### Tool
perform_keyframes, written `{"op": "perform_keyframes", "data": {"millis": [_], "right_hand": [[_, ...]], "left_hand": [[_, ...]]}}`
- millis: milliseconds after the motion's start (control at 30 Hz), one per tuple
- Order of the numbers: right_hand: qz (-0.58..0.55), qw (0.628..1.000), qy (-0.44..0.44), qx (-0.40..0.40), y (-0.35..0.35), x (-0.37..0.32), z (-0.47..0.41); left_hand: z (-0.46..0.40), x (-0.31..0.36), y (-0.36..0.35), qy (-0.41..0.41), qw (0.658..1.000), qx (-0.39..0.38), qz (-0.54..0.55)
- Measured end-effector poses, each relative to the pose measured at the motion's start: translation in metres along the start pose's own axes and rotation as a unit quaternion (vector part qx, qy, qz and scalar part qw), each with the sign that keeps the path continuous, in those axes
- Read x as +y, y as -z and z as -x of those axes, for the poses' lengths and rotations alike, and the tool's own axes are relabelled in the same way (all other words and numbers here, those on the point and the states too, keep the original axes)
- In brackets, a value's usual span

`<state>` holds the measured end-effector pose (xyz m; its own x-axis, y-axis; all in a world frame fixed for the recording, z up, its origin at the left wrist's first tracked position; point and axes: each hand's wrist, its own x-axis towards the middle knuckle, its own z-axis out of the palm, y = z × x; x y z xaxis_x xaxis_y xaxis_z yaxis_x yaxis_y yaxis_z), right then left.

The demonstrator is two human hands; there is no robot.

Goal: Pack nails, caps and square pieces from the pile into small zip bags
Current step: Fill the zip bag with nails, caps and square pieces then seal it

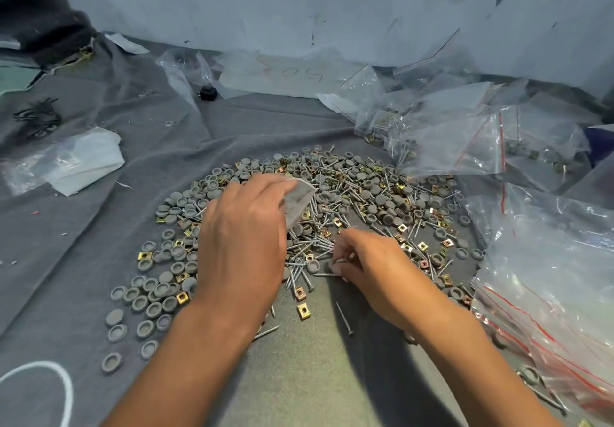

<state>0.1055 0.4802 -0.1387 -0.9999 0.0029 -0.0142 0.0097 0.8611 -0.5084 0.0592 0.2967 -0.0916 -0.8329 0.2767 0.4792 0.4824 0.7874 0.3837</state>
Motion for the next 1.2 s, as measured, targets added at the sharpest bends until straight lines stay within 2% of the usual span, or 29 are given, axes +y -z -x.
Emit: {"op": "perform_keyframes", "data": {"millis": [167, 300, 400, 567, 733, 1000, 1100, 1200], "right_hand": [[-0.002, 1.0, -0.003, 0.014, 0.004, 0.002, 0.0], [0.043, 0.999, 0.01, -0.004, 0.002, -0.002, 0.002], [0.086, 0.996, 0.015, 0.013, 0.001, -0.006, 0.003], [0.114, 0.991, 0.068, 0.015, -0.002, -0.012, 0.005], [0.084, 0.993, 0.081, 0.031, 0.0, -0.014, 0.007], [0.086, 0.987, 0.124, -0.048, 0.001, -0.015, 0.013], [0.061, 0.991, 0.12, -0.004, -0.001, -0.01, 0.014], [-0.029, 0.992, 0.096, 0.072, 0.002, -0.011, 0.009]], "left_hand": [[0.0, -0.001, -0.001, 0.009, 1.0, -0.002, 0.007], [-0.001, -0.002, 0.001, 0.004, 1.0, 0.014, 0.009], [-0.002, -0.003, 0.001, 0.007, 1.0, 0.004, 0.01], [-0.003, -0.005, 0.004, 0.018, 0.999, 0.003, 0.027], [-0.003, -0.009, 0.004, 0.022, 0.999, 0.005, 0.045], [-0.003, -0.01, 0.005, 0.022, 0.998, -0.032, 0.054], [-0.002, -0.01, 0.005, 0.014, 0.998, -0.038, 0.045], [-0.001, -0.009, 0.003, 0.009, 0.997, -0.05, 0.05]]}}
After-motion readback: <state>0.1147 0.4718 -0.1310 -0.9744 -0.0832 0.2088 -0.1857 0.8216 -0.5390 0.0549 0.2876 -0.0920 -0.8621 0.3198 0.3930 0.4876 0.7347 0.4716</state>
